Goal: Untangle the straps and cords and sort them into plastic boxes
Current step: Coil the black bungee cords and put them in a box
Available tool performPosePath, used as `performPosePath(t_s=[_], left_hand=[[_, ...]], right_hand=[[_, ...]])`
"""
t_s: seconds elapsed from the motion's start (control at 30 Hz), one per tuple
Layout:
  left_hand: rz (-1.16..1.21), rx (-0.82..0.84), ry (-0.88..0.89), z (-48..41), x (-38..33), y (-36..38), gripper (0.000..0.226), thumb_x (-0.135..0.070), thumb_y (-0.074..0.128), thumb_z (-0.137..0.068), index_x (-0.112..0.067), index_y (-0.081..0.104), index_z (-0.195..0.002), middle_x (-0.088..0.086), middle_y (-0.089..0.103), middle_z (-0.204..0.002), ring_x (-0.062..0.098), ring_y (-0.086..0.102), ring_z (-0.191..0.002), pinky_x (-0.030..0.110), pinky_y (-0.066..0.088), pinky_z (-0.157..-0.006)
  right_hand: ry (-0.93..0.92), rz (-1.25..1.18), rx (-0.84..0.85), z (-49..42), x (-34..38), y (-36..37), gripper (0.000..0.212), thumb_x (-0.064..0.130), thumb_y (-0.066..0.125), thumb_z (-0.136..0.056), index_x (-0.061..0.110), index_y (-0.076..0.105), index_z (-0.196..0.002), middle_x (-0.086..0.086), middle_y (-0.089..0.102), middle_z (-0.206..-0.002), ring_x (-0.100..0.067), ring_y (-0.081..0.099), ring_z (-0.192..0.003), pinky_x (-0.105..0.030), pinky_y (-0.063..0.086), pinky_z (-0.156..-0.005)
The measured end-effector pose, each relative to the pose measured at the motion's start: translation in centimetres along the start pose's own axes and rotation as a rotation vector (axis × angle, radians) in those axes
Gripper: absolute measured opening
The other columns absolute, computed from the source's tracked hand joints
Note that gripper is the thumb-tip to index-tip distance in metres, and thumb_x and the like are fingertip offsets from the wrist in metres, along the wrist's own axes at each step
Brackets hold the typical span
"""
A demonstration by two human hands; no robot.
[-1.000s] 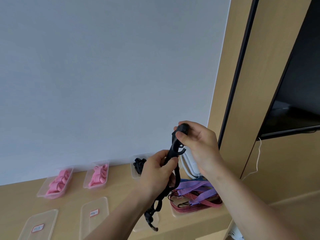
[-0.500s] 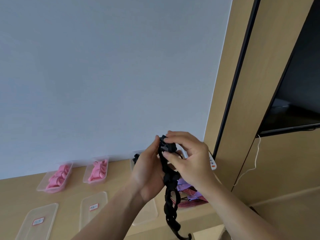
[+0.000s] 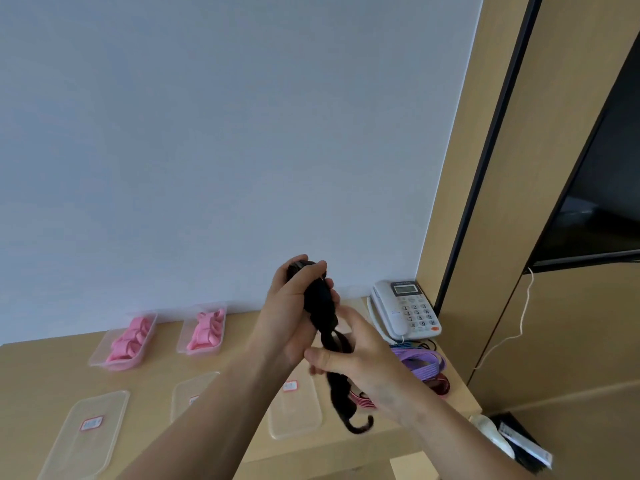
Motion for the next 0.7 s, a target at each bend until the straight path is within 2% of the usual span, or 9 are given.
performPosePath(t_s=[0.07, 0.13, 0.2, 0.23, 0.3, 0.4, 0.47, 0.57, 0.7], left_hand=[[-0.141, -0.067, 0.142, -0.3, -1.3, -1.1, 0.04, -0.005, 0.076, -0.088, -0.019, 0.058, -0.121, 0.004, 0.067, -0.088, 0.019, 0.065, -0.067, 0.036, 0.056, -0.063], [-0.375, -0.113, 0.273, -0.4, -2.6, -2.1, 0.043, -0.008, 0.076, -0.089, -0.027, 0.056, -0.121, -0.009, 0.067, -0.075, 0.012, 0.064, -0.061, 0.03, 0.056, -0.058], [-0.625, -0.093, 0.371, -0.3, -3.5, -2.6, 0.044, -0.009, 0.077, -0.088, -0.031, 0.056, -0.12, -0.022, 0.063, -0.072, 0.002, 0.061, -0.06, 0.02, 0.054, -0.055], [-0.721, -0.056, 0.381, -0.3, -3.6, -2.7, 0.044, -0.011, 0.079, -0.088, -0.033, 0.057, -0.119, -0.023, 0.062, -0.075, 0.0, 0.061, -0.064, 0.018, 0.055, -0.058], [-0.864, 0.07, 0.32, -0.3, -3.2, -2.7, 0.046, -0.021, 0.083, -0.084, -0.035, 0.059, -0.12, -0.016, 0.062, -0.088, 0.003, 0.061, -0.077, 0.023, 0.056, -0.07], [-0.982, 0.287, 0.177, 0.3, -1.6, -2.3, 0.054, -0.03, 0.079, -0.078, -0.03, 0.058, -0.127, -0.003, 0.061, -0.099, 0.007, 0.061, -0.086, 0.027, 0.055, -0.078], [-0.969, 0.402, 0.059, 0.7, -0.4, -1.9, 0.057, -0.028, 0.078, -0.079, -0.026, 0.057, -0.132, 0.002, 0.061, -0.105, 0.011, 0.063, -0.089, 0.027, 0.053, -0.075], [-0.928, 0.573, -0.086, 1.5, 0.8, -1.0, 0.059, -0.019, 0.079, -0.081, -0.02, 0.055, -0.135, -0.001, 0.063, -0.095, 0.011, 0.06, -0.074, 0.024, 0.049, -0.063], [-0.957, 0.579, -0.154, 1.9, 1.4, -0.3, 0.059, -0.02, 0.087, -0.072, -0.027, 0.062, -0.125, -0.002, 0.06, -0.082, 0.014, 0.055, -0.065, 0.024, 0.043, -0.053]], right_hand=[[0.028, 0.046, 0.03, -0.1, -0.3, 0.0, 0.053, 0.012, 0.08, -0.08, 0.025, 0.056, -0.125, -0.004, 0.066, -0.07, -0.024, 0.066, -0.061, -0.027, 0.056, -0.063], [0.041, 0.172, -0.002, -0.3, -0.3, -0.3, 0.032, 0.012, 0.077, -0.082, 0.024, 0.065, -0.11, -0.003, 0.059, -0.065, -0.022, 0.056, -0.048, -0.029, 0.05, -0.048], [0.008, 0.364, -0.088, -0.5, 0.5, -1.7, 0.02, 0.014, 0.077, -0.081, 0.022, 0.07, -0.097, -0.007, 0.065, -0.07, -0.017, 0.055, -0.052, -0.034, 0.047, -0.048], [-0.021, 0.432, -0.126, -0.6, 1.1, -2.4, 0.017, 0.013, 0.077, -0.08, 0.021, 0.072, -0.095, -0.009, 0.07, -0.078, -0.016, 0.059, -0.058, -0.04, 0.05, -0.055], [-0.055, 0.464, -0.168, -0.8, 2.2, -3.8, 0.019, 0.013, 0.079, -0.079, 0.024, 0.076, -0.094, 0.001, 0.075, -0.087, -0.012, 0.069, -0.072, -0.039, 0.057, -0.071], [-0.126, 0.499, -0.21, -1.2, 3.8, -5.3, 0.023, 0.017, 0.085, -0.076, 0.03, 0.077, -0.094, 0.018, 0.074, -0.086, 0.001, 0.068, -0.083, -0.016, 0.052, -0.076], [-0.175, 0.51, -0.205, -1.5, 4.6, -5.6, 0.025, 0.017, 0.086, -0.074, 0.032, 0.076, -0.091, 0.019, 0.073, -0.084, 0.003, 0.066, -0.079, -0.009, 0.048, -0.072], [-0.221, 0.482, -0.195, -1.7, 5.2, -5.8, 0.03, 0.019, 0.09, -0.068, 0.034, 0.072, -0.088, 0.01, 0.075, -0.084, -0.007, 0.068, -0.078, -0.018, 0.052, -0.073], [-0.242, 0.442, -0.206, -2.1, 5.3, -6.1, 0.035, 0.025, 0.094, -0.062, 0.035, 0.07, -0.085, 0.005, 0.074, -0.075, -0.004, 0.061, -0.064, -0.014, 0.047, -0.063]])
Point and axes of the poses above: each hand's wrist, its own z-axis away from the middle knuckle, its own y-axis out of the palm, x = y × z, the point moved 7 cm from there along -z, towards the middle knuckle
